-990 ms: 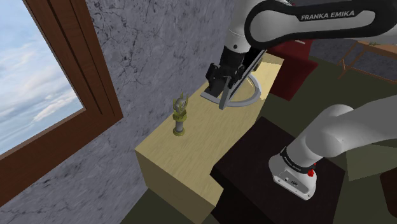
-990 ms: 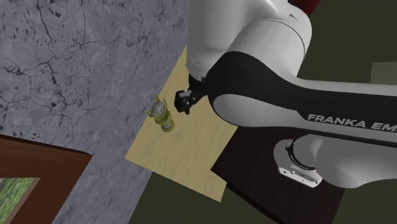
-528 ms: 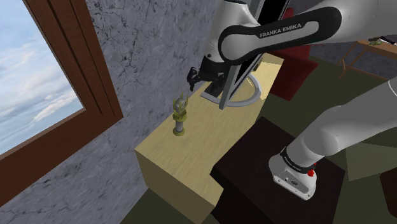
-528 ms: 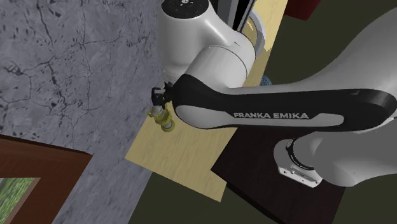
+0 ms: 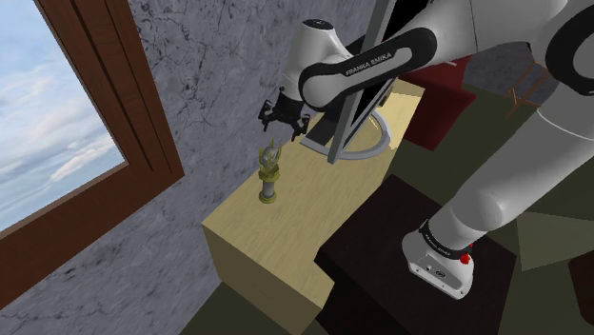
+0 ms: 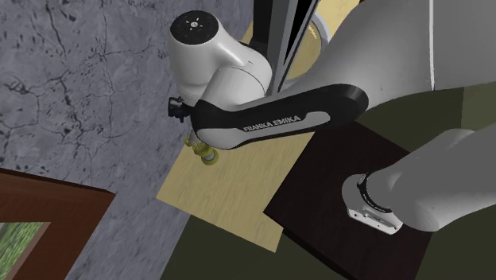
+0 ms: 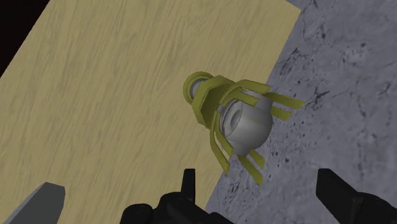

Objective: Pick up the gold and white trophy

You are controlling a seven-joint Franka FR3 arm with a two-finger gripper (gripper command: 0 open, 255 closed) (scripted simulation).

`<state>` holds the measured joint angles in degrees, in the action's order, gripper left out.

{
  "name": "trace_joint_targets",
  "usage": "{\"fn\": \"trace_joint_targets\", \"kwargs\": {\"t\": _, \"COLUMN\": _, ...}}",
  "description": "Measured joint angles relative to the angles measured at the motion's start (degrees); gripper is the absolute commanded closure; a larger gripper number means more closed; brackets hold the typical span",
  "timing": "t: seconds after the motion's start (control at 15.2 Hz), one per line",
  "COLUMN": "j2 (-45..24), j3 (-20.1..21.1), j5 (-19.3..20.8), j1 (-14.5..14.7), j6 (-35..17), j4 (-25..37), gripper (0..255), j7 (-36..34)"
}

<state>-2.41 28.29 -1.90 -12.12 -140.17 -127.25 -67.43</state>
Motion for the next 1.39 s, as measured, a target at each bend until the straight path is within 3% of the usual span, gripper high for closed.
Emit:
{"fn": "trace_joint_targets", "kwargs": {"t": 0.59, "j2": -6.22, "j3": -1.10, "j5": 5.23, "j1": 0.59, "j6": -6.41, "j4": -0.45, "gripper": 0, "j7": -5.18}}
{"fn": "trace_joint_targets", "kwargs": {"t": 0.66, "j2": -6.31, "j3": -1.12, "j5": 5.30, "j1": 0.60, "j6": -6.52, "j4": -0.47, "gripper": 255, "j7": -5.22}}
{"fn": "trace_joint_targets", "kwargs": {"t": 1.39, "j2": -6.13, "j3": -1.09, "j5": 5.16, "j1": 0.56, "j6": -6.33, "j4": -0.42, "gripper": 255, "j7": -5.12}}
